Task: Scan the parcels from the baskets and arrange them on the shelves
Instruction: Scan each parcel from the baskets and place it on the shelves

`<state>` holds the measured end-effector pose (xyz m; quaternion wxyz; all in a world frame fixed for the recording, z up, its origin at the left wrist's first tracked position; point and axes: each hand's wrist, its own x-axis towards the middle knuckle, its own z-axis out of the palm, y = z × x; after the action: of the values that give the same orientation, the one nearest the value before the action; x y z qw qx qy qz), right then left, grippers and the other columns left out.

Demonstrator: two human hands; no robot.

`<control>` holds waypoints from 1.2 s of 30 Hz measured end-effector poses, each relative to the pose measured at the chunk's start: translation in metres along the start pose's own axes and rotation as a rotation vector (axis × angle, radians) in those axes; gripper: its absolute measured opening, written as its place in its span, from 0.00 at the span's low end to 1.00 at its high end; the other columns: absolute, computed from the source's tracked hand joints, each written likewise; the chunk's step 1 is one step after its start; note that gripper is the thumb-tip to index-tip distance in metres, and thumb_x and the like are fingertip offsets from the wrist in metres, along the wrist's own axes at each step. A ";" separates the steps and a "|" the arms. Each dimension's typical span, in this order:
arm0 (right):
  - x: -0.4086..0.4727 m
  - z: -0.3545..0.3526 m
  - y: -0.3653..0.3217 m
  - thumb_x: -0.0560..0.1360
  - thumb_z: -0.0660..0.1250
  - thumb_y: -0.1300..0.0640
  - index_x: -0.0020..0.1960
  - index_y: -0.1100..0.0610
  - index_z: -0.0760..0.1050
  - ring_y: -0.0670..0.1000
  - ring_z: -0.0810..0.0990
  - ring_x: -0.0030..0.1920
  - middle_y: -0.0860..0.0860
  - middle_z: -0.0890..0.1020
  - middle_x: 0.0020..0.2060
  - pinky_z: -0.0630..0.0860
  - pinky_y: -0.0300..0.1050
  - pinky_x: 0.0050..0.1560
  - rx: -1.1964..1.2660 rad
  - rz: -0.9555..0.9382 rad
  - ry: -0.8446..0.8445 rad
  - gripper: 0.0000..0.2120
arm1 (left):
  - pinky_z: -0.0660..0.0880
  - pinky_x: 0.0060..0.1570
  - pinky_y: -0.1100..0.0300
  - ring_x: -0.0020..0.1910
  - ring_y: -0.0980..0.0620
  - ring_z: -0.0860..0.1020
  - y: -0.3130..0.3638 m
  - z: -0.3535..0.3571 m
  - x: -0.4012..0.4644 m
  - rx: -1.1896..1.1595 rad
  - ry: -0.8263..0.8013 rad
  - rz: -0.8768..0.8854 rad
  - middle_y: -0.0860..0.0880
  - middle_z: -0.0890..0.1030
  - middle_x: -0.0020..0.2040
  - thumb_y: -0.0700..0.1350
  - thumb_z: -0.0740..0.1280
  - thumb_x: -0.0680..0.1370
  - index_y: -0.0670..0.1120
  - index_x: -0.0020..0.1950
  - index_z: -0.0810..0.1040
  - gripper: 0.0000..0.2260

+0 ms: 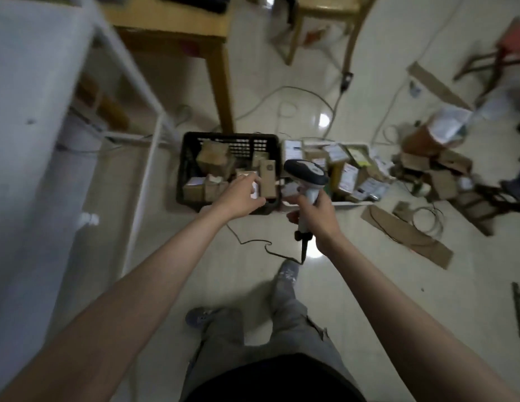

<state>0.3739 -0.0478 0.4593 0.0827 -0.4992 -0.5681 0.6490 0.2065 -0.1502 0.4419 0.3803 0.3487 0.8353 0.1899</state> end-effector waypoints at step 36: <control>0.287 -0.372 0.110 0.80 0.66 0.59 0.53 0.52 0.73 0.53 0.82 0.38 0.55 0.84 0.40 0.82 0.60 0.51 0.366 0.464 0.507 0.03 | 0.71 0.49 0.58 0.54 0.49 0.75 0.275 0.291 0.424 0.325 -0.497 0.156 0.45 0.74 0.59 0.46 0.75 0.75 0.44 0.64 0.74 0.20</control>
<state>0.5601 0.3518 0.2633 0.1594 -0.7357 -0.2765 0.5974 0.3525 0.3615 0.2027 0.4964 0.5040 0.7067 -0.0089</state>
